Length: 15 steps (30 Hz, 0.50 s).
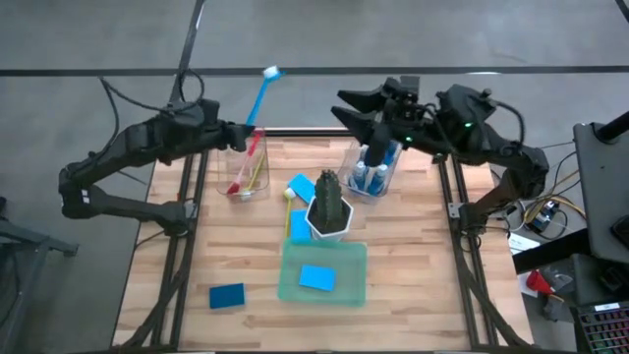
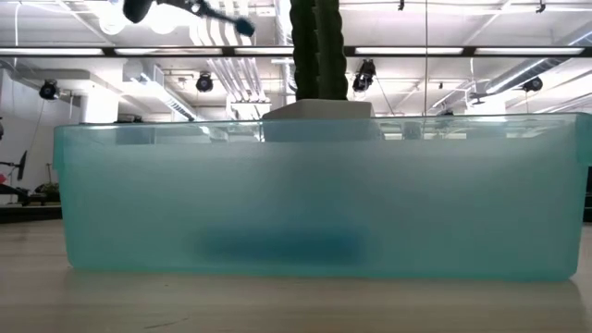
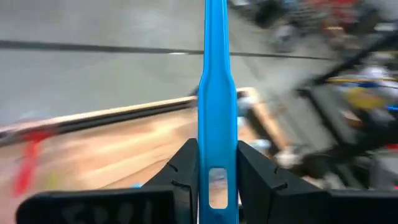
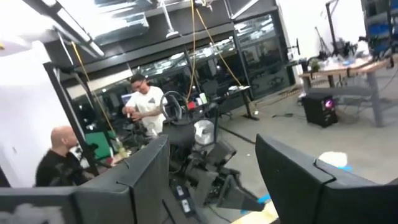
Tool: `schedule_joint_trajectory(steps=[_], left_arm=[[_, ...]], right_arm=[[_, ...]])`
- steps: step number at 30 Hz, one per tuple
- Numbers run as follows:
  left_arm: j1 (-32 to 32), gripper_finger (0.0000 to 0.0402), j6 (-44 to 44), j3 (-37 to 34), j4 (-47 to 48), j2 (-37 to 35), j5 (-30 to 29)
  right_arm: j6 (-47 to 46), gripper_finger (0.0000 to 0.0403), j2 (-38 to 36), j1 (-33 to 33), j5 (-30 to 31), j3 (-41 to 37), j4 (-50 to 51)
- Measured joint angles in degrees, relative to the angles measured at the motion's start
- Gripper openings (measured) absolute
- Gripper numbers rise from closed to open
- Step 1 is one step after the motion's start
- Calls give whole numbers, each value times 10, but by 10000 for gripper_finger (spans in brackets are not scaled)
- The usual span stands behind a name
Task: Pick & Place Kitchen Sink Supplies
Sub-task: Put the light blue dish brush into the left transparent bin
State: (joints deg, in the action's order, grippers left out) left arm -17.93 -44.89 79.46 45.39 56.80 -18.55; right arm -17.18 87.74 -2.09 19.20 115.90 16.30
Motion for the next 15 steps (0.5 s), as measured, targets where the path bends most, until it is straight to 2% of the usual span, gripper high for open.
schedule_joint_trajectory(steps=[3, 8, 15], left_arm=[[0, 76, -39, 0, 69, 1, -43], [0, 83, -117, -2, 187, 7, -80], [0, 79, -181, -59, 211, 25, -90]], right_arm=[[25, 231, -18, 0, -1, 0, 16], [50, 233, -48, 0, -2, 0, 50], [78, 231, -76, 0, -2, 0, 80]])
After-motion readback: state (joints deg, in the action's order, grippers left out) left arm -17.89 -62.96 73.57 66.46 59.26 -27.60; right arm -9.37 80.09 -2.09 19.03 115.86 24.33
